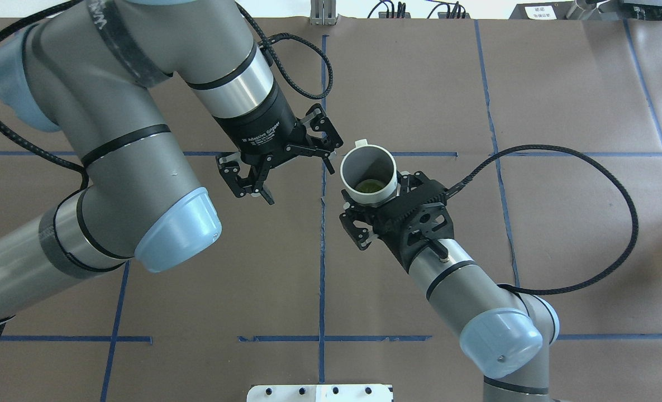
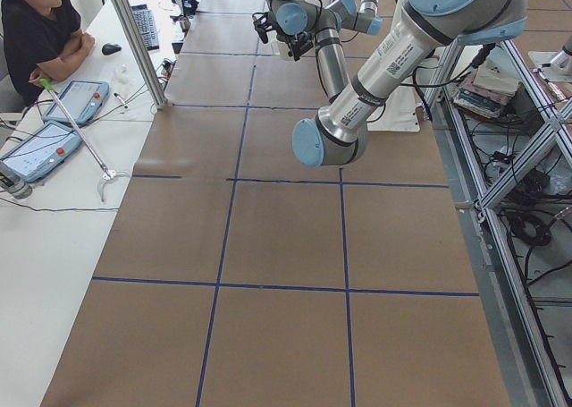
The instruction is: Left arm hands cup to right arm to dump lemon
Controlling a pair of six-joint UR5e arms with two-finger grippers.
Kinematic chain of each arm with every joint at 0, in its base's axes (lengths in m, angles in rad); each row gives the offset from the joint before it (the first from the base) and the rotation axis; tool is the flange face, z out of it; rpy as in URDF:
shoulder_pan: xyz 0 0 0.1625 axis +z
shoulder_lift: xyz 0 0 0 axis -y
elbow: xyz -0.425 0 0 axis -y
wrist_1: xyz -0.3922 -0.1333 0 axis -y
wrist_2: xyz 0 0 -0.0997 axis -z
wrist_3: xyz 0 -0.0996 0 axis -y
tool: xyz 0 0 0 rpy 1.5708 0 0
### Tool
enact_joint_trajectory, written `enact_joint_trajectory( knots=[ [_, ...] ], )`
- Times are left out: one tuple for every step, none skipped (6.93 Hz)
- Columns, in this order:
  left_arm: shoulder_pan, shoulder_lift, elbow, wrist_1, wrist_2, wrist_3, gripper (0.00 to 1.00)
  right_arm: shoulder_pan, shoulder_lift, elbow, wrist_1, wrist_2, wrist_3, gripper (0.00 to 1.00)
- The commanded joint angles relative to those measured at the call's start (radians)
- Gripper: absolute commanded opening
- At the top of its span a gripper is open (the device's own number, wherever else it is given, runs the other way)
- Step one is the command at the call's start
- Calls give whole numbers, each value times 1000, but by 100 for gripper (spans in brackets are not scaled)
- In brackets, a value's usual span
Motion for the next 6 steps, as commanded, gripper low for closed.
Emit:
enact_joint_trajectory(
  knots=[
    [-3,20,-5,0,4,2,100,61,-172,23,156,10,66,30],
    [-3,34,-11,0,34,5,100,134,-178,23,160,92,69,29],
    [-3,40,-15,0,47,8,100,209,-191,23,160,169,81,29],
    [-3,47,-16,0,47,8,100,301,-197,21,157,256,87,29],
    [-3,50,-15,0,48,8,100,417,-232,20,157,402,131,29],
    [-3,51,-15,0,48,8,100,491,-276,21,166,494,161,29]
  ],
)
